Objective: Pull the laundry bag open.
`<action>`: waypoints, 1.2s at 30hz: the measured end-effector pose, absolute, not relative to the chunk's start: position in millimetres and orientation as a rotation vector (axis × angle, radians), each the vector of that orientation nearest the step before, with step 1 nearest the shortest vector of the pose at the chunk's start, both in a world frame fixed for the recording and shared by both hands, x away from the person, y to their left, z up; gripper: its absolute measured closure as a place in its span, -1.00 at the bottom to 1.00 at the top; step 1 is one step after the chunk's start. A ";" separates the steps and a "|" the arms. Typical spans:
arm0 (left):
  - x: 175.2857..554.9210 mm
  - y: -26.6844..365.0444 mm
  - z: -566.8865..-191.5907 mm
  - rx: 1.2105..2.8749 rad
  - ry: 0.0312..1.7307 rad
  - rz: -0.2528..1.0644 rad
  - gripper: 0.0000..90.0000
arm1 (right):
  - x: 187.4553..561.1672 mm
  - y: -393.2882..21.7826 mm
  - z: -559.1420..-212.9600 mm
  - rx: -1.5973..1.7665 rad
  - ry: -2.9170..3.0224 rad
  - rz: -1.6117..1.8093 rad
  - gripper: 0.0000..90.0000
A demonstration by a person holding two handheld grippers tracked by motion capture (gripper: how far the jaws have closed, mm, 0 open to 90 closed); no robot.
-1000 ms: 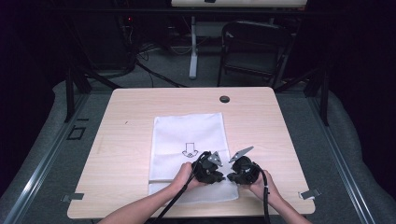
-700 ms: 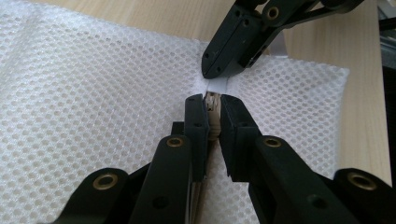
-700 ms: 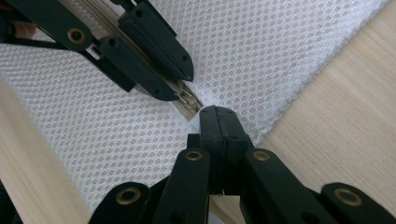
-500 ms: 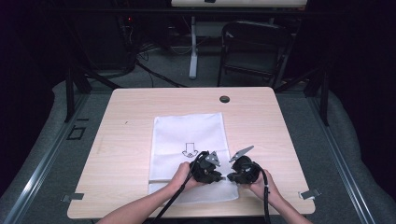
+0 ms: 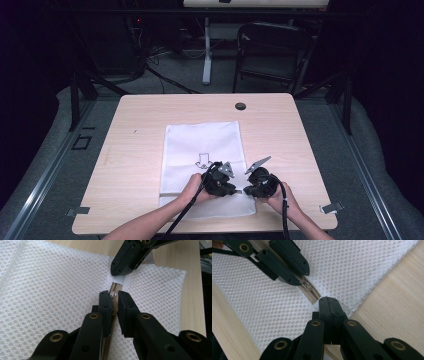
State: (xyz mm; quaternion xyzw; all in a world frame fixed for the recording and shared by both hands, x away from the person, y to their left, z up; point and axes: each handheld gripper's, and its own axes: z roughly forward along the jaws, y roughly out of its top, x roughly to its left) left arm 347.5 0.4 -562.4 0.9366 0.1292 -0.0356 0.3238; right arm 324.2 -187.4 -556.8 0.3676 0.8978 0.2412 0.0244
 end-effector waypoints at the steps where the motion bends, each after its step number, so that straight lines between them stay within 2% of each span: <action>1: 347.2 -0.5 -562.2 2.460 0.329 -0.093 0.81 | 324.1 -187.6 -556.0 1.124 2.791 0.726 1.00; 36: 349.9 10.2 -557.2 2.495 0.305 -0.087 0.81 | 320.0 -185.4 -554.3 1.181 2.788 0.679 1.00</action>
